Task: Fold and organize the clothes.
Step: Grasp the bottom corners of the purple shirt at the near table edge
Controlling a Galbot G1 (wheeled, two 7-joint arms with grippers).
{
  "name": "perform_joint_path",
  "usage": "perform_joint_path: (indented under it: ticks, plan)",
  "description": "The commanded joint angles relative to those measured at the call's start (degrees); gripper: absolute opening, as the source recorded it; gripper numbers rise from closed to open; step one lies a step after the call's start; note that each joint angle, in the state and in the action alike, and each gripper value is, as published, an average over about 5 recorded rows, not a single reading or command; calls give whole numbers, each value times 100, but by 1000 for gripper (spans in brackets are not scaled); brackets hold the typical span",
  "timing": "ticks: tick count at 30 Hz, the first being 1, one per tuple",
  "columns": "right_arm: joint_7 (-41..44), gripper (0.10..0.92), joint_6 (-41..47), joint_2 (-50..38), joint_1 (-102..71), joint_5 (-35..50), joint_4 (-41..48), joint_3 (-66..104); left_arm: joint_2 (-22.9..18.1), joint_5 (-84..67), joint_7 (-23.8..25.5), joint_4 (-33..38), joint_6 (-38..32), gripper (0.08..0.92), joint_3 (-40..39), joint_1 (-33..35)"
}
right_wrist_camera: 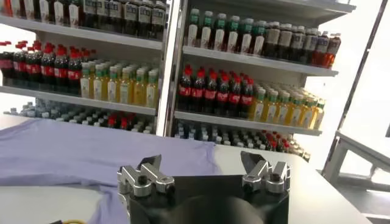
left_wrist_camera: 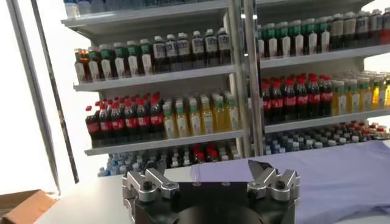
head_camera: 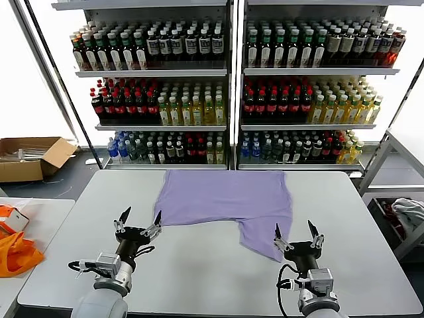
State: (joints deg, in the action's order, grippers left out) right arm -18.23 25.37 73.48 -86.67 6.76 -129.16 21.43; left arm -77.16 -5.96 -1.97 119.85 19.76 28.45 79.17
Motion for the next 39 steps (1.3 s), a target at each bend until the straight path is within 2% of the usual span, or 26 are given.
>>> perform_joint_path:
  ticks: [1,13,19,30,39]
  plan:
    - [-151,823,177,15,-52,216,-50,-12,170,-719,-246,-368,355,823,-62,-400]
    - [-387,823,342,149,-216,243,-69,-36,727,-1196,-181,-1073,1137,823,-290,-1226]
    - [-827,823,747,281,47,715,12,-98,922,-1233,-202,-1452,1326,823,-424,-1579]
    - [-960,823,776,398,283,696,532,-231,921,-1202,-199,-1880,1328,823,-619,-1744]
    - [-1050,823,776,509,544,847,948,-343,936,-1129,-166,-1949,1328,823,-737,-1715]
